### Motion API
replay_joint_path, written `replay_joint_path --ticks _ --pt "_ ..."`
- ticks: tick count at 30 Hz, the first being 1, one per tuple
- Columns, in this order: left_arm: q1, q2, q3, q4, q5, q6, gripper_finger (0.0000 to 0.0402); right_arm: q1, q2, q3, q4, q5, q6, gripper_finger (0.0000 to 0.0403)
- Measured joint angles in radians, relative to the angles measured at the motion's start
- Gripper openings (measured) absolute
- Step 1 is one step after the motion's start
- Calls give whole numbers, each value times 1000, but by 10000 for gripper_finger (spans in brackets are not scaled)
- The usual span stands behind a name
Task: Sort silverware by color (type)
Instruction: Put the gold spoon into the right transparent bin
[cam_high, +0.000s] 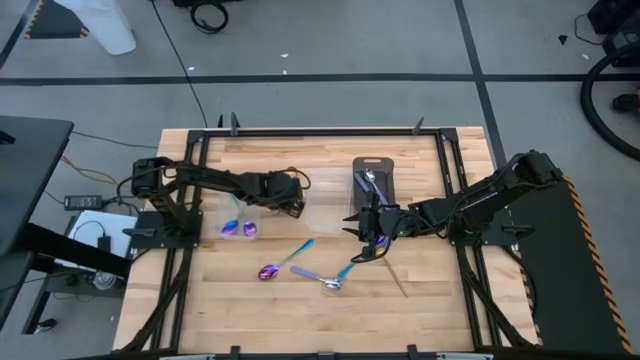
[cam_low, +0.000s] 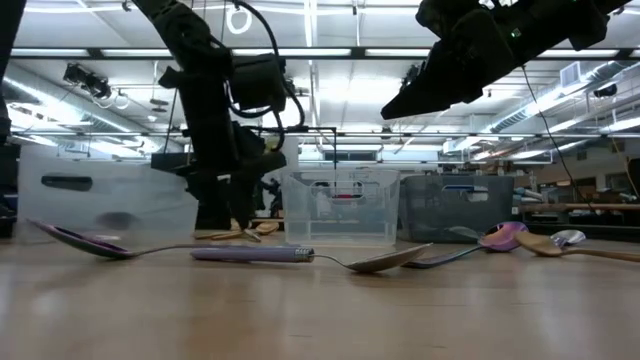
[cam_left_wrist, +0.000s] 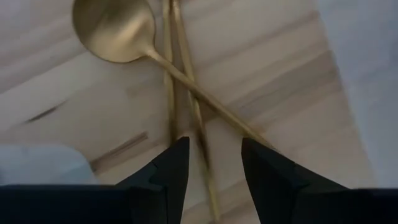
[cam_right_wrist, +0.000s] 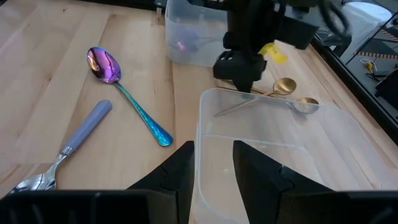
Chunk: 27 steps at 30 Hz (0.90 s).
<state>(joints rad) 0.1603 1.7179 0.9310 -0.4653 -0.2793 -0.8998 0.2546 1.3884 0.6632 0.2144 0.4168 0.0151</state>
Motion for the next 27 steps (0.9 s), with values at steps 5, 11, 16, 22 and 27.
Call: replay_joint_path --ticks 5,11,16,22,27 --pt "-7 -5 16 -18 22 52 155 0 0 0 0 0 0 121" --pt "-7 -5 105 -35 21 98 155 0 0 0 1 0 0 121" --pt "0 0 143 -66 21 178 155 0 0 0 1 0 0 121" --pt "49 0 143 -91 75 111 152 0 0 0 1 -18 0 121" --pt "25 15 144 -91 106 98 142 0 0 0 2 -19 0 121"
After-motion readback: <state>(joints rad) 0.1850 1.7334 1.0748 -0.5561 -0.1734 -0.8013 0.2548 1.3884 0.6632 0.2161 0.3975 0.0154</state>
